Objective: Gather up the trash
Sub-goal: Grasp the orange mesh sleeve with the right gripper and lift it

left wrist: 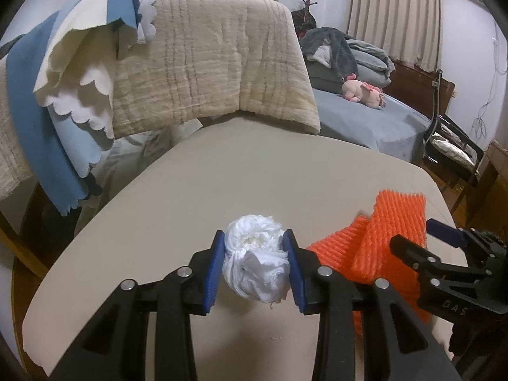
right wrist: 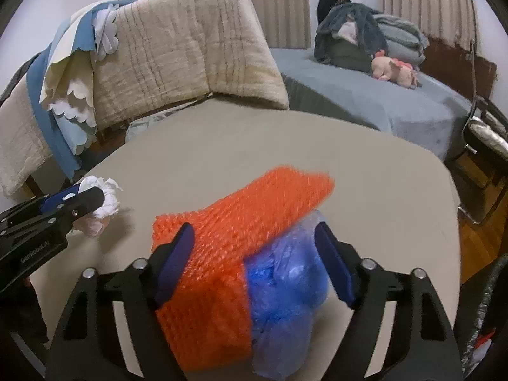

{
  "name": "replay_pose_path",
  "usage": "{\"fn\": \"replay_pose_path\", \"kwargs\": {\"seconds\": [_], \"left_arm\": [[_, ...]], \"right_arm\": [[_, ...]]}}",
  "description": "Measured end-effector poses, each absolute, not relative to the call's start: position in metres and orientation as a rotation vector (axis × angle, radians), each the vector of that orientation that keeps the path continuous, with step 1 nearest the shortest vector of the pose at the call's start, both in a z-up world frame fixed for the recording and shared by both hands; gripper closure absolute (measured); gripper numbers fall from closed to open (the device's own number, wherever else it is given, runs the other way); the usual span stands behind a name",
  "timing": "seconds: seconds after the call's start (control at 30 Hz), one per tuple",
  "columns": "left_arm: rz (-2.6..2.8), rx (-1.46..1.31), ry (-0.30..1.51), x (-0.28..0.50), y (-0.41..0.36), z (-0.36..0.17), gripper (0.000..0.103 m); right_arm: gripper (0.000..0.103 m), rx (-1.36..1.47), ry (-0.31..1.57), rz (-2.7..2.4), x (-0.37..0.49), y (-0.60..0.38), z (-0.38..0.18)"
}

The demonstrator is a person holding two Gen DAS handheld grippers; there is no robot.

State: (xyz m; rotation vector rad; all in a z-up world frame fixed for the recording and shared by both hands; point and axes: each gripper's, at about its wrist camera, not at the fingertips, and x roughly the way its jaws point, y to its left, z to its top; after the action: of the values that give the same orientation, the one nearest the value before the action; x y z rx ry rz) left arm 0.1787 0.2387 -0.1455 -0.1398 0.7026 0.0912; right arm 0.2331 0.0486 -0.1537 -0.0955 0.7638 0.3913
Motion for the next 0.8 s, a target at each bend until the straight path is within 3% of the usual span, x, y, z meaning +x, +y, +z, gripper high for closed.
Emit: {"fn": "replay_pose_path", "kwargs": {"seconds": [0.13, 0.2, 0.3, 0.47, 0.53, 0.6, 0.8], "left_arm": [[0.086, -0.139, 0.705, 0.178, 0.236, -0.146, 0.066], [0.083, -0.138, 0.707, 0.178, 0.235, -0.146, 0.066], [0.080, -0.138, 0.708, 0.178, 0.234, -0.146, 0.066], [0.074, -0.136, 0.703, 0.177, 0.231, -0.143, 0.066], [0.070, -0.136, 0.699, 0.177, 0.228, -0.141, 0.066], [0.066, -0.133, 0.693, 0.176, 0.225, -0.137, 0.066], [0.045, -0.130, 0.666, 0.172, 0.212, -0.122, 0.066]], "right_arm": [[0.051, -0.083, 0.783, 0.440, 0.233, 0.050, -0.156], [0.065, -0.065, 0.785, 0.466, 0.233, 0.050, -0.155], [0.074, -0.053, 0.764, 0.498, 0.231, 0.049, -0.149], [0.075, -0.040, 0.724, 0.514, 0.227, 0.048, -0.136], [0.087, -0.047, 0.713, 0.517, 0.225, 0.046, -0.132], [0.092, -0.053, 0.706, 0.526, 0.223, 0.045, -0.128], [0.093, -0.040, 0.684, 0.541, 0.215, 0.034, -0.114]]}}
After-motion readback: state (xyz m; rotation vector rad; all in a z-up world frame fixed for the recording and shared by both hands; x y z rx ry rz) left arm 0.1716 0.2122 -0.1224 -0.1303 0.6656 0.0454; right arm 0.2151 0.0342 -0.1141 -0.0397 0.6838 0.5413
